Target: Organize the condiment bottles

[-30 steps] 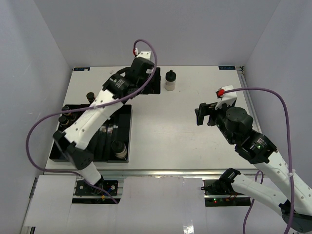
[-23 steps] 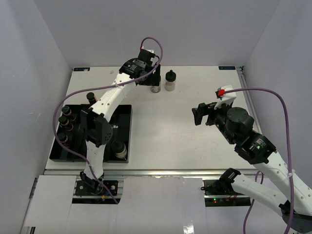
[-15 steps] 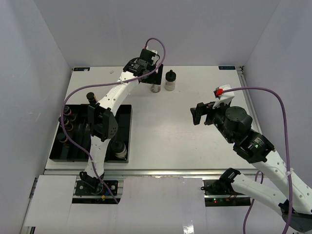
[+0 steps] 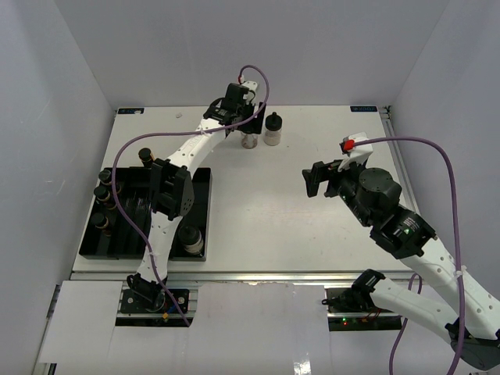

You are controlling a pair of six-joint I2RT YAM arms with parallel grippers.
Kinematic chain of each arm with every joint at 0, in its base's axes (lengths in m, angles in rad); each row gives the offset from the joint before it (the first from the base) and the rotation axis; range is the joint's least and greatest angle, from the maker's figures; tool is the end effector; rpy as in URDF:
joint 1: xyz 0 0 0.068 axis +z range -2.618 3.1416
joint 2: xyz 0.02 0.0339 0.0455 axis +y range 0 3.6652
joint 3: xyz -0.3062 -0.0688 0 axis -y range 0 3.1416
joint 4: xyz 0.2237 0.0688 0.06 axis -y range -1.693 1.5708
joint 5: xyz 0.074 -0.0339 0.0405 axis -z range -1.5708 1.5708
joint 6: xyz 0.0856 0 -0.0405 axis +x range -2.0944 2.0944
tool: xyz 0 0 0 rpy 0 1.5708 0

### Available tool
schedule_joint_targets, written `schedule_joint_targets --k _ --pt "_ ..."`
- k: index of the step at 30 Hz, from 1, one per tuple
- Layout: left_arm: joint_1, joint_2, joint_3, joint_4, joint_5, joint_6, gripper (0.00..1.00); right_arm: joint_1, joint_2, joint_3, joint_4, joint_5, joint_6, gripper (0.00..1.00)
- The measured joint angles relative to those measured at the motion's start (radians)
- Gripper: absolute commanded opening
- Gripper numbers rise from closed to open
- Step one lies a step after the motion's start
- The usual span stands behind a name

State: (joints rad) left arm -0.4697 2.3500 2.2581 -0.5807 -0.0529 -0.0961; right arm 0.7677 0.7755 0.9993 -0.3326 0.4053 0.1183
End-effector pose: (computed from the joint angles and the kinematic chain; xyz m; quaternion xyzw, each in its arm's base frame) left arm 0.5265 -0.2622 0.2712 0.1560 0.8870 -0.0983 0.4234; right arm 0.1371 0.0854 0.4194 -0.1053 0.7340 0.1449 0.6551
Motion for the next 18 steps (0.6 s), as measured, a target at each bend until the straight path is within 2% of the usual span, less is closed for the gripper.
schedule_joint_targets --k 18 --pt "0.025 0.050 -0.040 0.153 0.095 0.030 0.98 0.000 0.002 0.000 0.022 0.035 -0.026 0.96"
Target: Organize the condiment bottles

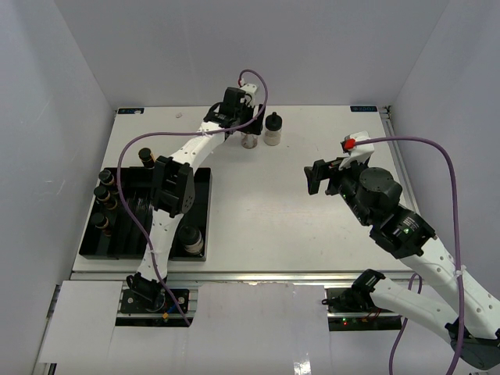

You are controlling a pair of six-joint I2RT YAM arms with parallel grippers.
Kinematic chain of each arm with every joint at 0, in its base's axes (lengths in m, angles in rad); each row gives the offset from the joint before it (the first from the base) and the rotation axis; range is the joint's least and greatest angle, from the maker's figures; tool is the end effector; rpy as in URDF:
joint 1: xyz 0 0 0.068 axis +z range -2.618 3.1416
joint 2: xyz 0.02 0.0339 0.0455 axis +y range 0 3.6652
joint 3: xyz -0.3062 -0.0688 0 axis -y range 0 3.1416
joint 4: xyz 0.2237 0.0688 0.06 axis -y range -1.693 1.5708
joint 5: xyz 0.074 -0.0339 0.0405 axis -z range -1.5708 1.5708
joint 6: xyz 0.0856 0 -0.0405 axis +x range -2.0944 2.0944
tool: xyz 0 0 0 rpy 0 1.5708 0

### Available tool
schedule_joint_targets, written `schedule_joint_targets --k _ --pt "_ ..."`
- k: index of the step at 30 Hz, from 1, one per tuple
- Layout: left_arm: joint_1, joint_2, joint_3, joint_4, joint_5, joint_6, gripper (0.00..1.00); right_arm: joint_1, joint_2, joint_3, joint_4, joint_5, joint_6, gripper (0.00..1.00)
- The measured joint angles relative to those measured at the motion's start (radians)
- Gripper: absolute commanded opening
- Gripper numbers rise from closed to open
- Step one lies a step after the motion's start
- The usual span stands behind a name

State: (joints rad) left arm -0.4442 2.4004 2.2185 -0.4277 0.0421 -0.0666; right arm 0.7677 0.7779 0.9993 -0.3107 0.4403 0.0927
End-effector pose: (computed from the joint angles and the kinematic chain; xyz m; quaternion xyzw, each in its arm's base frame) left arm 0.5470 -0.2643 0.2474 0.1759 0.8689 -0.1348 0.4425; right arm 0.1388 0.0833 0.4225 -0.0994 0.7283 0.1282 0.6658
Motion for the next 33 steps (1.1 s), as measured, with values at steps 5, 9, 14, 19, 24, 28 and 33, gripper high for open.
schedule_joint_targets --k 5,9,14,19,24,28,33 --pt "0.000 0.030 -0.003 0.004 -0.001 0.000 0.97 0.000 -0.015 -0.001 0.001 0.008 -0.005 0.96" --pt "0.000 0.031 -0.023 0.033 -0.007 0.000 0.95 0.000 -0.019 -0.001 0.005 0.010 -0.012 0.96" --pt "0.000 0.031 -0.045 0.071 -0.011 0.006 0.92 0.000 -0.019 -0.012 0.023 0.010 -0.020 0.96" --pt "0.000 0.033 -0.052 0.102 -0.012 0.011 0.67 0.000 -0.017 -0.016 0.028 0.016 -0.023 0.96" --pt "0.000 0.032 -0.069 0.146 -0.016 0.018 0.30 0.000 -0.016 -0.027 0.042 0.026 -0.024 0.96" --pt "0.000 0.011 -0.127 0.212 -0.024 0.018 0.04 0.000 -0.004 -0.034 0.046 0.028 -0.025 0.96" --pt "0.000 -0.041 -0.214 0.244 -0.043 0.008 0.00 0.000 0.003 -0.034 0.047 0.026 -0.024 0.97"
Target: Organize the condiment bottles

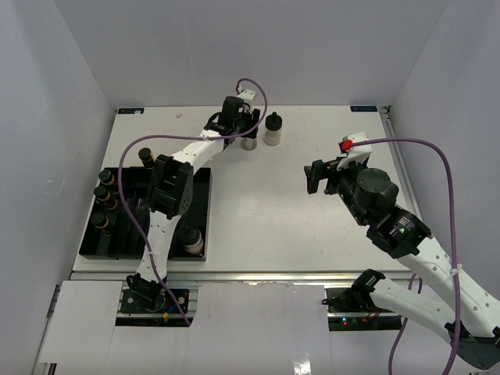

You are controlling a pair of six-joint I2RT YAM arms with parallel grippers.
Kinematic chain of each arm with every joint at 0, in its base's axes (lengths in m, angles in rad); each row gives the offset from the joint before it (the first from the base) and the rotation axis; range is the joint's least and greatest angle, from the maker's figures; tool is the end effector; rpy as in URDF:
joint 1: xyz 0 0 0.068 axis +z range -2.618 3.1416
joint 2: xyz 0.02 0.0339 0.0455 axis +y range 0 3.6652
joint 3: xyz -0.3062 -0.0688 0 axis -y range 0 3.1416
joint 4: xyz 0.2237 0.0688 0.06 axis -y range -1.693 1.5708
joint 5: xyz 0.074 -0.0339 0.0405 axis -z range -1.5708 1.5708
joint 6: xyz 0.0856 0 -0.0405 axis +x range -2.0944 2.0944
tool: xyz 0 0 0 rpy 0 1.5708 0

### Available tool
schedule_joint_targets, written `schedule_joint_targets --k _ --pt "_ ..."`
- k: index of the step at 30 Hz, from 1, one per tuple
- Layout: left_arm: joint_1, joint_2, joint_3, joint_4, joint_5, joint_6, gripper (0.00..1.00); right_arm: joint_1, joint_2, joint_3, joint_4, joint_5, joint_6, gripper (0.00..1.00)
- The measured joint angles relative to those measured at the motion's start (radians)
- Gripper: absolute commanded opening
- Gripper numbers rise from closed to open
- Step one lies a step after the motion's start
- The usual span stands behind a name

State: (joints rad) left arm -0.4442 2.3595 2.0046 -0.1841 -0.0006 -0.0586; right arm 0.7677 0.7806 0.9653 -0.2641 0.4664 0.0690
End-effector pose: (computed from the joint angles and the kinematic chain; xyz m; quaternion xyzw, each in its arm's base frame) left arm 0.5461 -0.2599 0.2259 0.1665 0.8538 -0.1225 0.4779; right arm 0.1428 0.0843 0.4171 -0.0973 0.7252 0.1131 0.6722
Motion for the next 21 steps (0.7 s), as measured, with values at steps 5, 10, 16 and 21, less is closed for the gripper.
schedule_joint_targets --k 5,10,16,21 --pt "0.000 -0.102 -0.124 -0.035 -0.027 -0.023 0.00 0.000 -0.007 0.000 0.000 -0.016 0.003 0.97" --pt "0.000 -0.236 -0.241 -0.089 -0.054 -0.042 0.00 0.000 -0.042 0.000 -0.004 -0.046 0.016 0.97" --pt "0.000 -0.453 -0.384 -0.094 -0.084 -0.068 0.00 0.000 -0.083 0.000 -0.018 -0.090 0.040 0.97" --pt "-0.002 -0.670 -0.535 -0.109 -0.135 -0.084 0.00 0.000 -0.095 0.000 -0.034 -0.114 0.056 0.97"
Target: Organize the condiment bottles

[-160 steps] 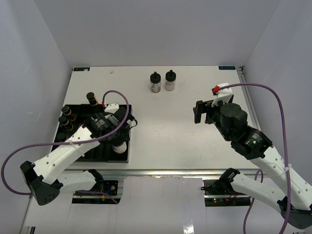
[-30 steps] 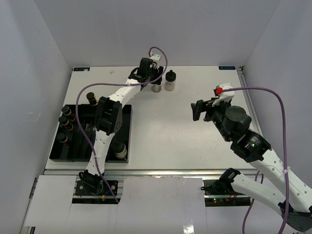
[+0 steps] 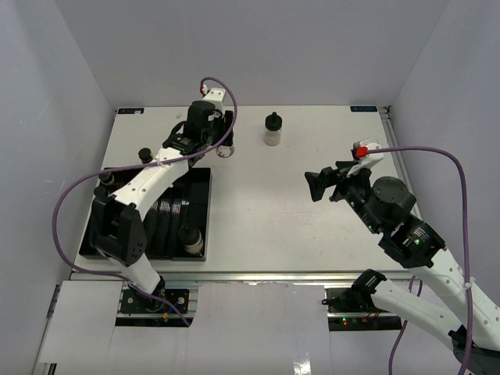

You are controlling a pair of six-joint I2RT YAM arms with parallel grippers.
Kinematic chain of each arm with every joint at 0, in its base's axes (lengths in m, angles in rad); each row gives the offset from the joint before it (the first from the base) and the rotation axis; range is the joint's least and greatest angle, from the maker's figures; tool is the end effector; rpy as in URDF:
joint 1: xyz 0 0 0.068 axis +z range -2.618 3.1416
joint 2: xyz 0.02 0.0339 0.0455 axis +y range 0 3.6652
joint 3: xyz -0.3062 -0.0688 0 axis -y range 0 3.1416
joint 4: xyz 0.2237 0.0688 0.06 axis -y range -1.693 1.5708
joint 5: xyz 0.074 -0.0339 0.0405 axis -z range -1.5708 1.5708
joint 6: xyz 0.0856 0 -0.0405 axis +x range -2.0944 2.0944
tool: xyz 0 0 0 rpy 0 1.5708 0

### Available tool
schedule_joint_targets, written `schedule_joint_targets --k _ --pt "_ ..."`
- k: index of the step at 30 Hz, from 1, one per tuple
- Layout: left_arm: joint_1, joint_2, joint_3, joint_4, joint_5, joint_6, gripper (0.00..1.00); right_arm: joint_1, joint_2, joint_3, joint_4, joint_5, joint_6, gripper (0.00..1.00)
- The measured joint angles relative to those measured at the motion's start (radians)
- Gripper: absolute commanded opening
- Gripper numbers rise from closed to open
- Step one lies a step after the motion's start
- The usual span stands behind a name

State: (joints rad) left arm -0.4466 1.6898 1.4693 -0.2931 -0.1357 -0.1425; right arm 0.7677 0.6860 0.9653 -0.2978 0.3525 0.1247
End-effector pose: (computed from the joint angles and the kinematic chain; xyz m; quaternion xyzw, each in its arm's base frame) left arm 0.3893 -0.1736 0.3491 0.0967 0.8568 -0.0900 0.4985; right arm 0.1183 0.0731 0.4240 -0.1055 0.7054 0.1848 0.6762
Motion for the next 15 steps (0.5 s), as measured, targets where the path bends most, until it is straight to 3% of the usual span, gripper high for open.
schedule_joint_targets --k 9,15 --pt "-0.001 -0.326 -0.311 -0.030 -0.109 -0.060 0.00 0.000 -0.035 0.000 -0.017 -0.020 0.004 0.97" --pt "-0.001 -0.443 -0.464 -0.056 -0.172 -0.131 0.00 0.000 -0.029 0.000 -0.023 -0.040 0.003 0.97"
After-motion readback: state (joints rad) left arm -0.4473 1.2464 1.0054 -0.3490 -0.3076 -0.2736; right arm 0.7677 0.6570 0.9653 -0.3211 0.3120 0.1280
